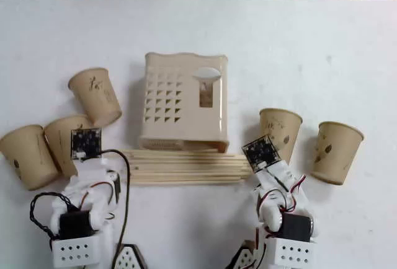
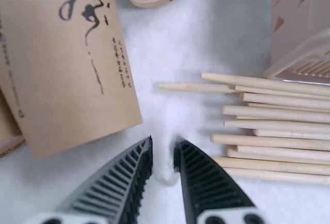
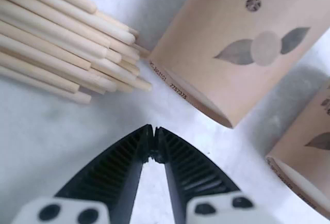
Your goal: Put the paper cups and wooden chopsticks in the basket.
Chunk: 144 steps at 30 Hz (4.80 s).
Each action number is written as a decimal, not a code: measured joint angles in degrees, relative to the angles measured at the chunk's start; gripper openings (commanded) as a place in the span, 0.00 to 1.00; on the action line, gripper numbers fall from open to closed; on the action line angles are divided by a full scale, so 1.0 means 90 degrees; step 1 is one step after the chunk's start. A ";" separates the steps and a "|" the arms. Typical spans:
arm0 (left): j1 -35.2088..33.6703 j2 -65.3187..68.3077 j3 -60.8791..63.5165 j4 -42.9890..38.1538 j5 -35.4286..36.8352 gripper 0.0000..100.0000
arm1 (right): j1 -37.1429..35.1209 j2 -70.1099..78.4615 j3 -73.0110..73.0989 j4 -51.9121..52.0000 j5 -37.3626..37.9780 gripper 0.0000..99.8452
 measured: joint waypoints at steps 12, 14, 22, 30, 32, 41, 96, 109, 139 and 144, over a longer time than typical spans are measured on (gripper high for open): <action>0.0000 0.0000 0.0000 0.0000 0.0000 0.09 | 0.0000 0.0000 0.0000 0.0000 0.0000 0.02; 0.0000 0.0000 0.0000 0.0000 0.0000 0.09 | 0.0000 0.0000 0.0000 0.0000 0.0000 0.02; 0.0000 0.0000 0.0000 0.0000 0.0000 0.09 | 0.0010 0.0000 -0.0147 -0.0635 0.0000 0.02; 0.0000 0.0000 0.0000 0.0000 0.0000 0.09 | -0.0039 -0.0010 -0.2051 -0.0596 -0.0078 0.07; 0.0000 0.0000 0.0000 0.0000 0.0000 0.09 | -0.0205 0.0156 -0.2735 -0.0400 -0.0127 0.10; 0.0000 0.0000 0.0000 0.0000 0.0000 0.09 | -0.1670 0.3653 -0.6046 -0.0225 -0.0987 0.13; 0.0000 0.0000 0.0000 0.0000 0.0000 0.09 | -0.2032 1.4759 -1.2269 -0.1201 -0.2305 0.13; 0.0000 0.0000 0.0000 0.0000 0.0000 0.09 | -0.2051 1.4681 -1.2278 -0.1416 -0.2911 0.01; 0.0000 0.0000 0.0000 0.0000 0.0000 0.09 | -0.1895 0.8098 -1.1702 -0.0821 -0.4210 0.01; 0.0029 0.0000 0.0000 0.0000 0.0010 0.09 | -0.1807 0.7590 -0.9983 -0.1934 -0.4210 0.01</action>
